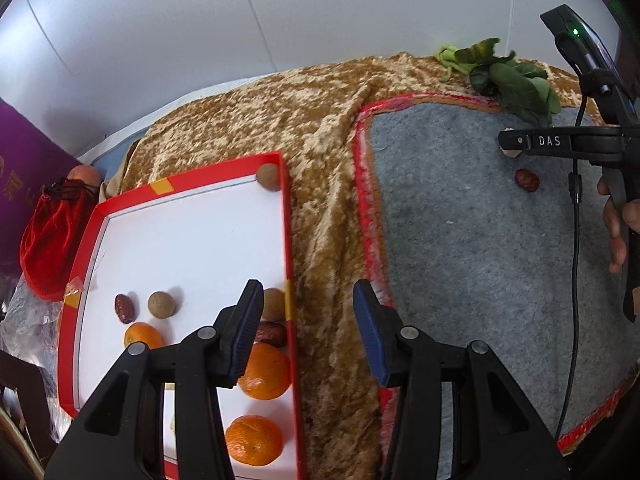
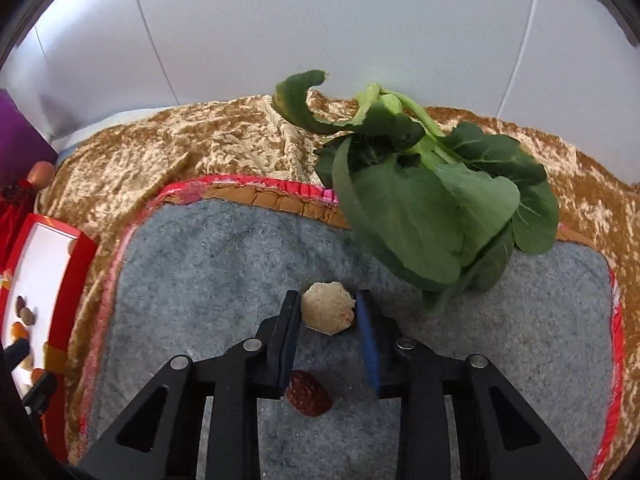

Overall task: Organize fruits
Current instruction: 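Grasp the last pale yellow lump with the right tool while the left grasps a red date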

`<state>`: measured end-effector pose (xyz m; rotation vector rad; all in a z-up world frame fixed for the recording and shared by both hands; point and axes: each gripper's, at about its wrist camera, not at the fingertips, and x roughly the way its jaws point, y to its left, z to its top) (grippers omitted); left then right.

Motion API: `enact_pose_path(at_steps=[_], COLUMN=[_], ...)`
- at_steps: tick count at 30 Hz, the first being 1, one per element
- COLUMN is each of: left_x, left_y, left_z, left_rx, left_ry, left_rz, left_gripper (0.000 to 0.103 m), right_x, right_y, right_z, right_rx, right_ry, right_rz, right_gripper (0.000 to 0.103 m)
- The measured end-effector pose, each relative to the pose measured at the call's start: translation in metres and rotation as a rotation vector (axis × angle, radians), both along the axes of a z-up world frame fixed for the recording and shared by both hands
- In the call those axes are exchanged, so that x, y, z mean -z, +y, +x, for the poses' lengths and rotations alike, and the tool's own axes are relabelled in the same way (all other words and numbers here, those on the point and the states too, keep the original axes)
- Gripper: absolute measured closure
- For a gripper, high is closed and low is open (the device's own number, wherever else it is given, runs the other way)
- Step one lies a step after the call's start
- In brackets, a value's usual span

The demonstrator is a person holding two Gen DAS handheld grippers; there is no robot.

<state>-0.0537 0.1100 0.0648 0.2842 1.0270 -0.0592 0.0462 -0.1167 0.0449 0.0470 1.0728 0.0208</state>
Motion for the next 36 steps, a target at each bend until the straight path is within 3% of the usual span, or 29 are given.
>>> enact_pose_path(at_steps=[6,9,15,23,36], left_x=[0.000,0.001,0.009,0.028,0.044], left_y=[-0.040,-0.069,-0.122,-0.164,-0.172], left_z=[0.001,0.008,0.029,0.045,0.063], left_rx=[0.137,0.218,0.325,0.367,0.327], left_ry=[-0.005,0.002,0.009,0.027,0.041], left_rz=[-0.057,-0.108,-0.216,-0.243,-0.267], left_gripper=[0.058,0.058,0.058,0.058,0.060], right_x=[-0.028,-0.037,-0.048,-0.042,-0.028], right_y=[-0.041,-0.080,-0.119,-0.135,-0.126], right_z=[-0.026,-0.049,-0.096,-0.111,-0.097], right_rx=[0.084,0.166,0.230,0.222,0.185], right_ry=[0.019,0.054,0.063,0.099,0.149], right_rz=[0.111,0.262,0.296,0.342,0.317], right_gripper=[0.075,0.075,0.075,0.075,0.075])
